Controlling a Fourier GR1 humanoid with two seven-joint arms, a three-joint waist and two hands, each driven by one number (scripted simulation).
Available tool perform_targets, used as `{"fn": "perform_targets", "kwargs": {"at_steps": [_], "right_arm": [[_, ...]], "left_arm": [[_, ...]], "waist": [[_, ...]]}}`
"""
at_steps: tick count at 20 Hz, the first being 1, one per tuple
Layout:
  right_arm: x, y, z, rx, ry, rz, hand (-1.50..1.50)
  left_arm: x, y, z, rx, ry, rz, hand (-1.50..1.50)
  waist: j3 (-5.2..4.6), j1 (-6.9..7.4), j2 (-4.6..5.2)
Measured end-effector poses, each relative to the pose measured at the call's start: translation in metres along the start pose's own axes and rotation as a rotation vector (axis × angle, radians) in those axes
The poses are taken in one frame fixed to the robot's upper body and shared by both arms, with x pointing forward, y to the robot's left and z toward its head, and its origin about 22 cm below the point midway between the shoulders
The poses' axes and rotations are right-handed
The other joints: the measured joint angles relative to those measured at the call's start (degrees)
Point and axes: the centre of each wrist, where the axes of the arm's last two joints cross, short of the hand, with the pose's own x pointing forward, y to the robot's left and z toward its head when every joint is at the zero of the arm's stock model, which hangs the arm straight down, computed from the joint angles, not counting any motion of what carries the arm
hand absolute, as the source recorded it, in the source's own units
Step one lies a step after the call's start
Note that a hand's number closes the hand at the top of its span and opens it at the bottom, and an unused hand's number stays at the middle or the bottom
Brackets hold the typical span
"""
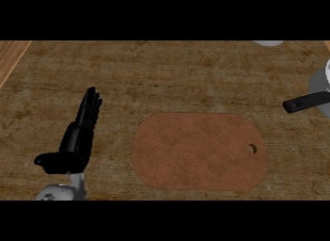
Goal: Pick the pear from the cutting board and place it in the pot
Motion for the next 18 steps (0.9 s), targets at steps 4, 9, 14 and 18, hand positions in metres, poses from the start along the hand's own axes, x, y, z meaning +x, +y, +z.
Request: {"fn": "perform_targets", "kwargs": {"at_steps": [4,9,14,18], "right_arm": [[-0.009,0.023,0.007,0.087,0.021,-0.002,1.50],[-0.026,0.053,0.008,0.191,0.074,-0.009,1.50],[-0.042,0.074,0.004,0.323,0.197,-0.051,-1.50],[-0.047,0.085,0.012,0.396,0.229,-0.133,-1.50]], "left_arm": [[-0.002,0.002,0.004,0.013,0.013,0.004,0.00],[-0.003,0.010,0.003,0.028,0.012,-0.001,0.00],[-0.005,0.012,0.007,0.036,0.016,0.001,0.00],[-0.007,0.015,0.009,0.035,0.021,0.000,0.00]], "waist": [[0.04,-0.85,-0.26],[0.06,-1.57,-0.35],[-0.51,-2.07,-0.96],[-0.67,-2.29,-1.31]]}}
